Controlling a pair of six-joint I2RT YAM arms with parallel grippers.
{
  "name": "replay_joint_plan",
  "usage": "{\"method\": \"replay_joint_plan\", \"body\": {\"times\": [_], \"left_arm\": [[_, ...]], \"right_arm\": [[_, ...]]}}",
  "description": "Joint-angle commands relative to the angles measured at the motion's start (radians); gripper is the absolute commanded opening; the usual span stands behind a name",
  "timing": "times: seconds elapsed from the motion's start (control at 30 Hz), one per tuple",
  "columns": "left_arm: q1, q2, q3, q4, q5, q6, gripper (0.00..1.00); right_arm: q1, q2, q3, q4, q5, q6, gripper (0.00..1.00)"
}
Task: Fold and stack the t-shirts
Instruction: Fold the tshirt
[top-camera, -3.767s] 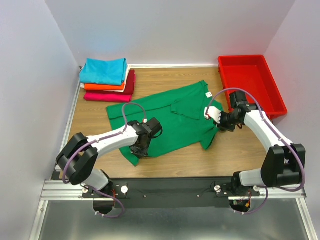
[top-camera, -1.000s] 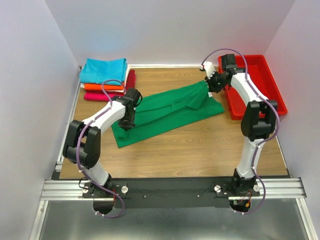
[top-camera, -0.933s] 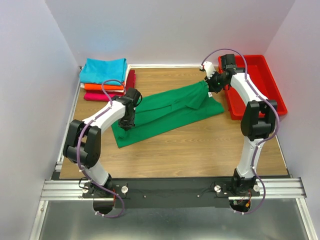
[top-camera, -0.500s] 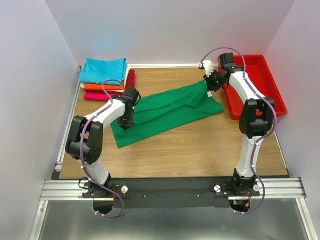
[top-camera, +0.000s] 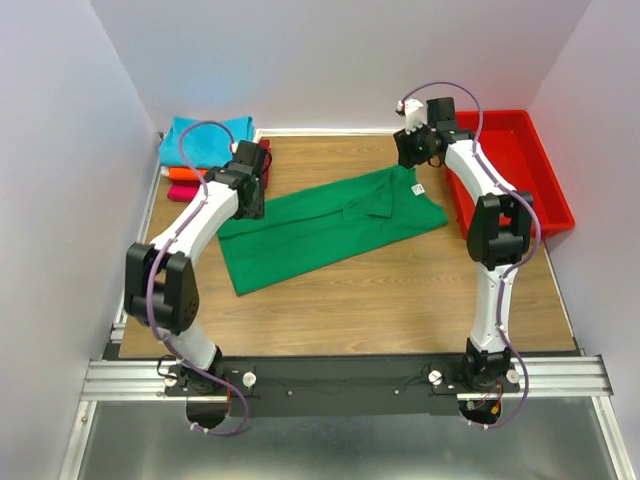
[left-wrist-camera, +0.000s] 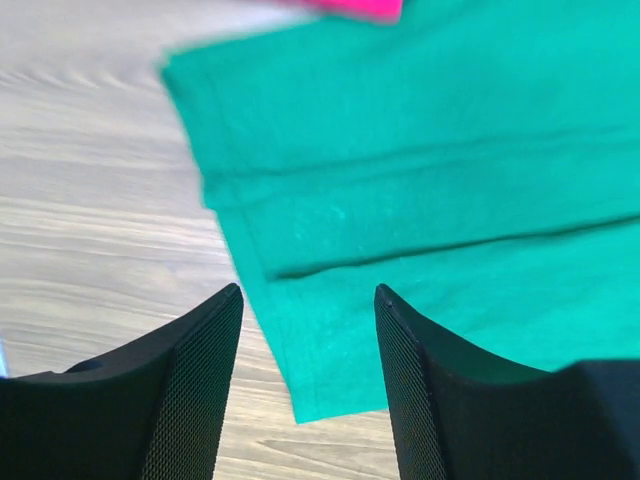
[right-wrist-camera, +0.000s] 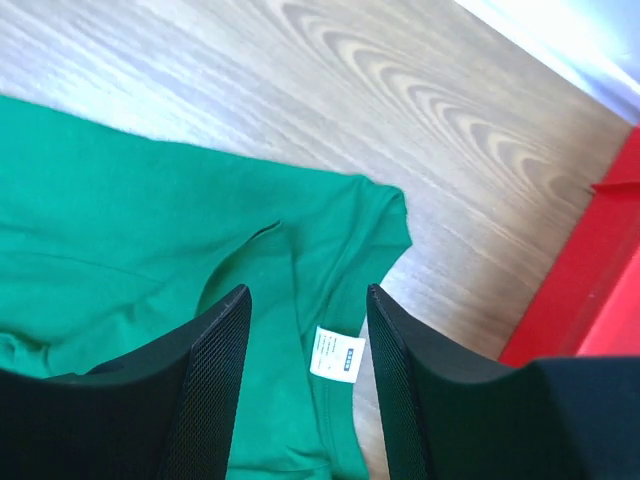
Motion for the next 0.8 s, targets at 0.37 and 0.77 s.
{"method": "replay_joint_plan", "body": {"times": [0.37, 0.77], "left_arm": [[0.005, -0.527, -0.298, 0.454, 0.094, 0.151, 0.91], [0.006, -0.635, -0.507, 0.591, 0.120, 0.178, 0.91]], "right_arm": [[-0.003, -0.147, -0.298, -0.040, -0.293, 0.038, 0.56], [0.009, -0.018, -0.252, -0.039, -0.227, 0.168, 0.57]]}}
